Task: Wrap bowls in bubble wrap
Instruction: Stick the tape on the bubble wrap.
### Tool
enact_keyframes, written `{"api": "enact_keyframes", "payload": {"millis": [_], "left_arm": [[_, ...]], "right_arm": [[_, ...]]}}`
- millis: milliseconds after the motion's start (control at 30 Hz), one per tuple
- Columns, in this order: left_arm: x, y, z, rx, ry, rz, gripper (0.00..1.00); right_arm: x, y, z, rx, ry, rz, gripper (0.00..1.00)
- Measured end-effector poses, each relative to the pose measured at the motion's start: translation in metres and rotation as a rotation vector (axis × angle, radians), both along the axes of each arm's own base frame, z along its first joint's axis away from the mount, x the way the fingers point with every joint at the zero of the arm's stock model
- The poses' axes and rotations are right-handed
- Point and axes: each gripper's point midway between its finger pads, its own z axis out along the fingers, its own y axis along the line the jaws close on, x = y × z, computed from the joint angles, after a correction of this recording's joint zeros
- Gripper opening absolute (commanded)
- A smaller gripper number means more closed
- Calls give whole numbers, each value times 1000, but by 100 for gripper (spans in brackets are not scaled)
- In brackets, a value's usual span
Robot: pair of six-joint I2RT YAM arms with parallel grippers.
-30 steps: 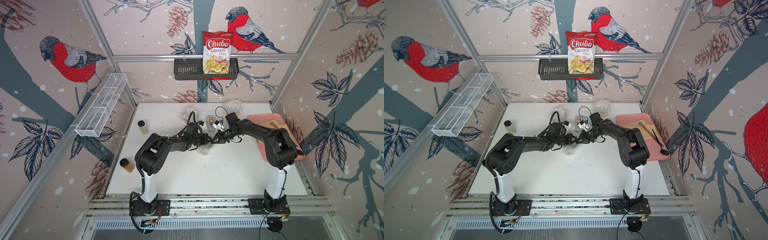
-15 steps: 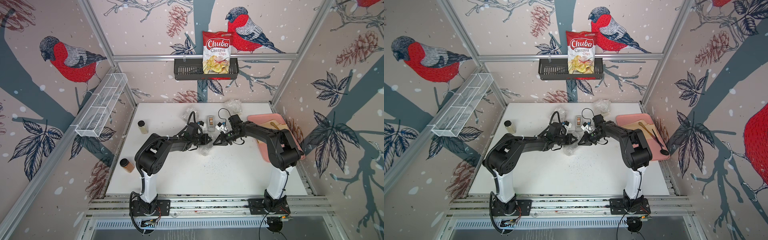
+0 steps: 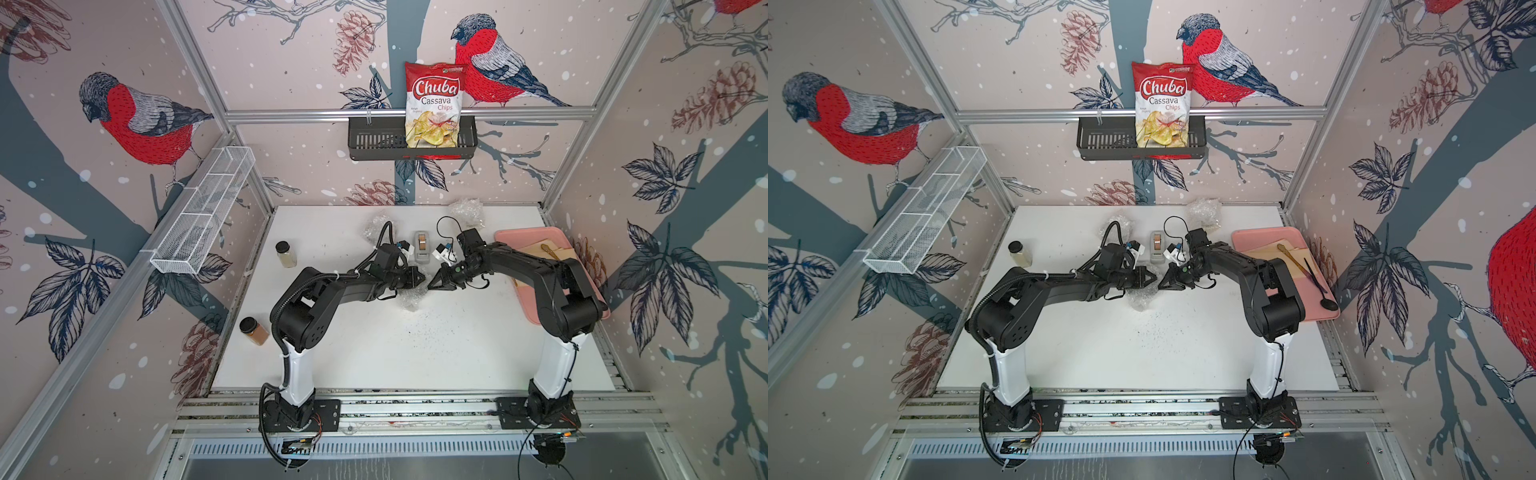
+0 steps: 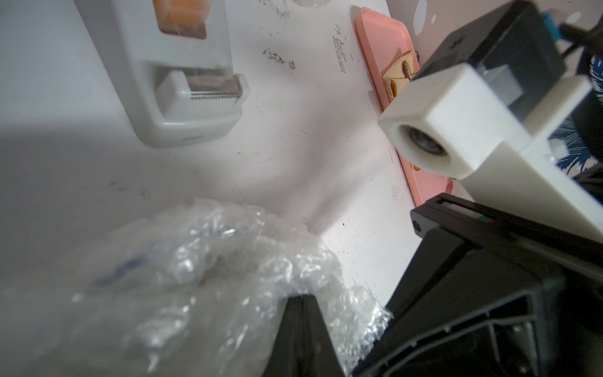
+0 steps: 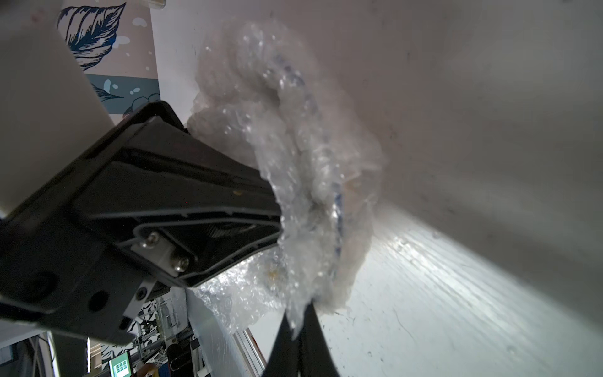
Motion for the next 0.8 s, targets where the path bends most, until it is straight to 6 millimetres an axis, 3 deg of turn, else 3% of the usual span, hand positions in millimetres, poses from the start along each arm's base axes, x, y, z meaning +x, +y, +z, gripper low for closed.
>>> {"api": "enact_keyframes", "payload": {"millis": [300,500,567,733,800], "left_arm": [[1,-3,-4,3,3,-2,7],[-1,-5,-4,4,3,-7,7],[-1,-6,-4,6,5,-9,7],[-3,-7,-4,16,12,-10,7],[-3,-7,-4,17,12,-10,7]], "right_arm": [[11,-16,-9,-130,-64,-53,16],[8,-26,-14,-184,-67,-72,21],[8,-26,-6,-172,-77,-84,26],[6,-19,23,-87,-136,-101,52],[5,-13,27,-69,-138,-105,56]]}}
